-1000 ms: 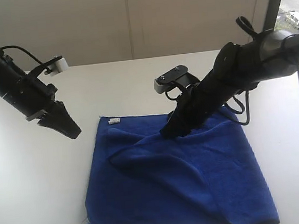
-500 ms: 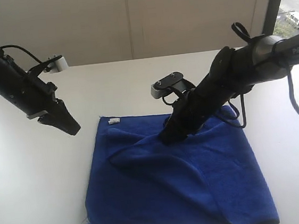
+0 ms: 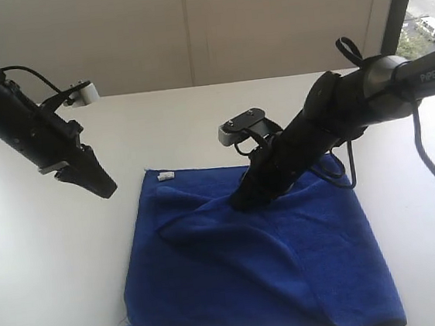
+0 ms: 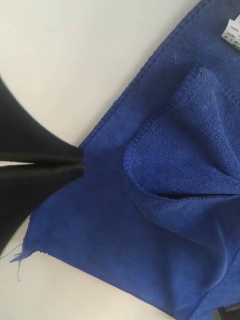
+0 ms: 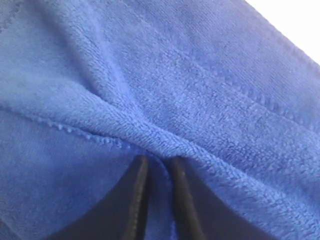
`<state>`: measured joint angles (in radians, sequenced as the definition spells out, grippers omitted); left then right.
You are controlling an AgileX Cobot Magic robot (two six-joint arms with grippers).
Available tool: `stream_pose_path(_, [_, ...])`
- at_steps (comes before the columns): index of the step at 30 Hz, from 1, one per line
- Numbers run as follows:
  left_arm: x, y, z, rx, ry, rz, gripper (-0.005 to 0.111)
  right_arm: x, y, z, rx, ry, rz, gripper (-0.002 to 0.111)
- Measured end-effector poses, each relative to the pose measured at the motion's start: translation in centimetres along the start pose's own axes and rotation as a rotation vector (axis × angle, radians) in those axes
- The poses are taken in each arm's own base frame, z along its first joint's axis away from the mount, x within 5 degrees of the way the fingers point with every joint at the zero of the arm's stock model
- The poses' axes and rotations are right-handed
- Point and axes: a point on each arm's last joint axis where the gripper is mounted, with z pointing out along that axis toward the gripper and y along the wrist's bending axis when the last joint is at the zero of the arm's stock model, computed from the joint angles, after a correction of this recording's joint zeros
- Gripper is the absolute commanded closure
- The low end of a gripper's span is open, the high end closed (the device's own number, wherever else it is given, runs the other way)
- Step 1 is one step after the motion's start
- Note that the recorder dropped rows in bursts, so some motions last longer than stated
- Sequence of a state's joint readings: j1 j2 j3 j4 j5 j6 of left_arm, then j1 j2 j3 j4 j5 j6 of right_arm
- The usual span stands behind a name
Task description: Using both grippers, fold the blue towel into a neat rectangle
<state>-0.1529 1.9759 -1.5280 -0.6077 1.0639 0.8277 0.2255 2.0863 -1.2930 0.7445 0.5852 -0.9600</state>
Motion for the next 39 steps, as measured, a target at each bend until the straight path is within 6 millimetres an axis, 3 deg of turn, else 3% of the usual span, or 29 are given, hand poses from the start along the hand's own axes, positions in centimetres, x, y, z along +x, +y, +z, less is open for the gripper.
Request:
stream_pose_path(14, [0.0, 0.0, 0.0, 0.0, 0.0, 0.071, 0.107, -1.0, 0.7, -2.1, -0.002, -0.037, -0.027, 0.108])
stream_pose_path(22, [-0.3, 0.4, 0.0, -0.053, -0.026, 0.281, 0.107, -1.7, 2.1, -7.2, 0.052, -0.012, -0.079, 0.108])
stream_pose_path(29, [-0.5, 0.5, 0.0, -0.069, -0.038, 0.728, 0.106, -1.4, 3.4, -12.9, 0.152, 0.053, -0.069, 0.108])
stream_pose_path(32, [-0.9, 0.2, 0.0, -0.068, -0.083, 0.859, 0.095, -1.5, 4.2, -15.8, 0.212, 0.021, -0.059, 0.108])
stream_pose_path(37, [-1.4, 0.7, 1.2, -0.035, -0.183, 1.01, 0.058, -1.6, 5.5, -19.5, 0.258, -0.066, -0.058, 0.108])
stream_pose_path(39, [-1.3, 1.2, 2.1, -0.015, -0.208, 0.999, 0.049, -1.6, 5.8, -20.2, 0.267, -0.085, -0.059, 0.108])
